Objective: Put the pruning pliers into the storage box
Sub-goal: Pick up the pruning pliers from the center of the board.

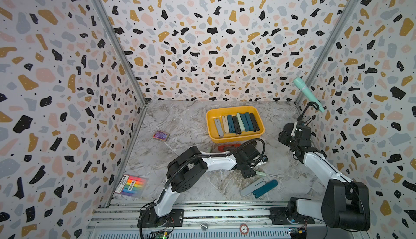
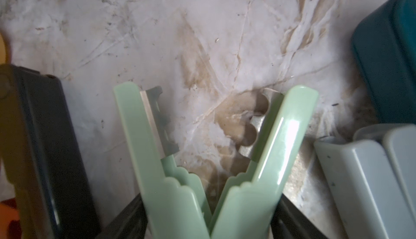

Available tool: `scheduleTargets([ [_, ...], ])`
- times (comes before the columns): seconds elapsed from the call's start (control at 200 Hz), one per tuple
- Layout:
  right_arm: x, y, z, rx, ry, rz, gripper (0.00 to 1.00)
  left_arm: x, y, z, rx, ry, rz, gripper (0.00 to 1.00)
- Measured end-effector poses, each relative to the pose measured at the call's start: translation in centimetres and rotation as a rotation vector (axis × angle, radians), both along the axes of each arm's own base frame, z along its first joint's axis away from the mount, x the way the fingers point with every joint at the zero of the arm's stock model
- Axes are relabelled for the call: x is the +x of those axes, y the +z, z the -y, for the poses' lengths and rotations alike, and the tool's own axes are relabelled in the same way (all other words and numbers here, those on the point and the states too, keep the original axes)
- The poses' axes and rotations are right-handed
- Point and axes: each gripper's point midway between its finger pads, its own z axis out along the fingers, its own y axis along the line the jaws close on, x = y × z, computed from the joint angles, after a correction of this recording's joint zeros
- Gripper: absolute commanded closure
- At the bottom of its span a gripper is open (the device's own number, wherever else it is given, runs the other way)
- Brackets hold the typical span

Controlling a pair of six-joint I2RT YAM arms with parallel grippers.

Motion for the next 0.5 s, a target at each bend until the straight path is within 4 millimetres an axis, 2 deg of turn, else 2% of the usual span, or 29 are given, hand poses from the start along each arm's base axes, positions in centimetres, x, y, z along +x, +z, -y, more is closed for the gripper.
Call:
scheduleTargets([
  [0.08,0.0,0.1,0.0,0.001,0.0,0.002,0.31,0.0,-0.1,0.5,-0.003,-0.016,-0.006,0.34],
  [0.385,-0.2,0.3,0.2,0.002,-0.004,0.01,0.31,0.1,-0.3,1.4,-0.04,-0.051,-0.043,0.84],
  [0.461,-0.4,-0.1,0.3,0.004,-0.007,0.002,0.31,0.3,-0.3,1.3,-0.047,-0.044,-0.05,1.0],
  [0.501,-0.5,-0.2,0.4,0.004,-0.009,-0.002,0.31,0.5,-0.3,1.3,-0.051,-0.035,-0.054,1.0],
])
